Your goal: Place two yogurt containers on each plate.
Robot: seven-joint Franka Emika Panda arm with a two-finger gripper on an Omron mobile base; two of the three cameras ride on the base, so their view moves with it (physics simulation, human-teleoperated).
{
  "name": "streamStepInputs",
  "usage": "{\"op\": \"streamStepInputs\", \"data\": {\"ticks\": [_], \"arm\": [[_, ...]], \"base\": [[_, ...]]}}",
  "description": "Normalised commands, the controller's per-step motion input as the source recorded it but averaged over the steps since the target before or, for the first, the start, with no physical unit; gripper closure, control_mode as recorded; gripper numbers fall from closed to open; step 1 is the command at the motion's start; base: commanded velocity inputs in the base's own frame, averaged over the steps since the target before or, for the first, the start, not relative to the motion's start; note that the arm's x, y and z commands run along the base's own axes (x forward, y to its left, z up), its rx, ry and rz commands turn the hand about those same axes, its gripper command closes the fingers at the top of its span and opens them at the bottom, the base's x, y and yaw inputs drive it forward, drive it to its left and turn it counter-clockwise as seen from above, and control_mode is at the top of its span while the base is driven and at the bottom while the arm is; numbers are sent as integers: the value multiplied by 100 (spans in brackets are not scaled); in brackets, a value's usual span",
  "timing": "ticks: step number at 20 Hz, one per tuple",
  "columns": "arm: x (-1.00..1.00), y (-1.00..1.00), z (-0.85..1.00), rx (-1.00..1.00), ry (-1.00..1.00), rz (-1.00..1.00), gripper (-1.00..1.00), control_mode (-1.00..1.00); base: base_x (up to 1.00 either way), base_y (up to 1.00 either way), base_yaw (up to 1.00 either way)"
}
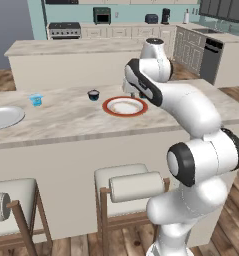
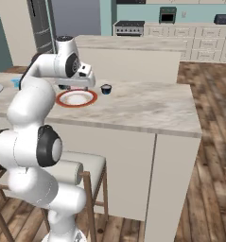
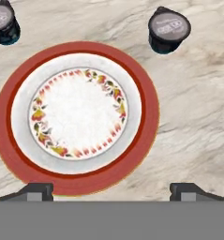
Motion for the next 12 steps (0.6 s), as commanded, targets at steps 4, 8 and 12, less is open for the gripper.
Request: {"op": "streamStepInputs", "data": {"ticks": [4, 8, 12], "arm": [[61, -38, 40, 0, 0, 0, -100, -100], [47, -38, 17, -4, 0, 0, -100, -100], [41, -26, -2, -10, 0, 3, -100, -100]], "base": [[0, 0, 0], [0, 0, 0], [0, 0, 0]]}}
